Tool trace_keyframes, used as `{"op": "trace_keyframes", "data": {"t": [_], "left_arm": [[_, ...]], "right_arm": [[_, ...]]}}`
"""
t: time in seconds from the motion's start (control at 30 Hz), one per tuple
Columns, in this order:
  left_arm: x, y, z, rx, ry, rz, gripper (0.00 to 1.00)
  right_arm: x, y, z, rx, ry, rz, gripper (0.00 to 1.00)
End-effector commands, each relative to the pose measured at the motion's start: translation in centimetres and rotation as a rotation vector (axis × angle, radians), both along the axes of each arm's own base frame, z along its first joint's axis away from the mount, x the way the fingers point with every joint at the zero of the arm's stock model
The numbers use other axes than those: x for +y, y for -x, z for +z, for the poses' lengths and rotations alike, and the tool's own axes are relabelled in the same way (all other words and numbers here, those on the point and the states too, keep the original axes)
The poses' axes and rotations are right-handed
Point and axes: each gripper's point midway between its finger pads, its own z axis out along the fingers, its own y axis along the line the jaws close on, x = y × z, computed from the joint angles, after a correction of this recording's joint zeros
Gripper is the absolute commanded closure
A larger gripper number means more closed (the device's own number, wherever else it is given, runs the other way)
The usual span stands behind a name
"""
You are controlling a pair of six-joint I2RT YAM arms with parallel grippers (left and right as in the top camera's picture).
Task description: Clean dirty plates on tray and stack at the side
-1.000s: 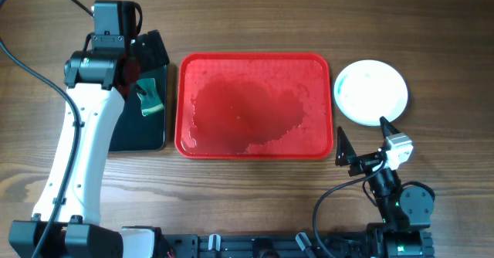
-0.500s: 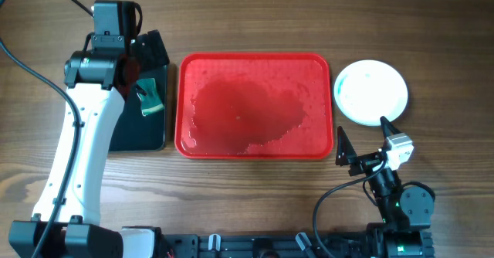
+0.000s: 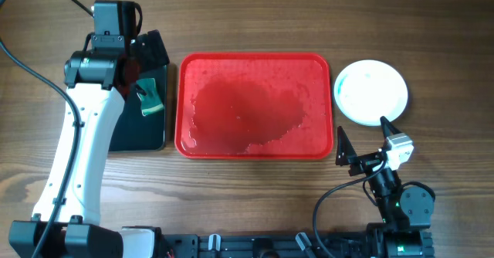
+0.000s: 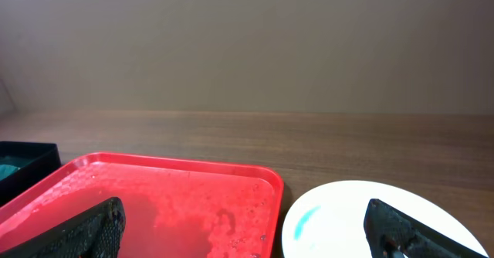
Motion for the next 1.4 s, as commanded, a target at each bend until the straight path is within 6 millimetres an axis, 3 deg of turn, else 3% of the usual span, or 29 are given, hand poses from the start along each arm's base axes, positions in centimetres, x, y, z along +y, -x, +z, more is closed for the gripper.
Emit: {"op": "trace_keyframes", "data": {"t": [0.0, 0.13, 0.33, 0.6, 0.77, 0.97, 1.37], "left_arm": [[-1.0, 0.5, 1.6, -0.048, 0.006, -0.011, 0.0], [-2.1, 2.3, 4.2, -0.121, 0.015, -0.046, 0.0], [-0.8, 5.8, 5.8, -0.268, 0.026, -0.019, 0.0], [-0.6, 8.9, 2.7, -0.643, 0.148, -0.093, 0.0], [-1.0, 11.6, 0.6, -0.846, 0.109, -0.178, 0.0], [-0.7, 13.6, -3.3, -0.878, 0.083, -0.177, 0.0], [-0.3, 14.8, -6.7, -0.819, -0.035, -0.219, 0.0]], "right_arm": [[-0.1, 0.1, 0.4, -0.02, 0.008, -0.006, 0.0], [-0.1, 0.1, 0.3, -0.019, 0.008, -0.006, 0.0], [-0.1, 0.1, 0.3, -0.019, 0.008, -0.006, 0.0], [-0.1, 0.1, 0.3, -0.019, 0.008, -0.005, 0.0], [-0.1, 0.1, 0.4, -0.02, 0.008, -0.005, 0.0], [-0.1, 0.1, 0.3, -0.019, 0.008, -0.005, 0.0], [-0.1, 0.1, 0.4, -0.02, 0.008, -0.005, 0.0]]}}
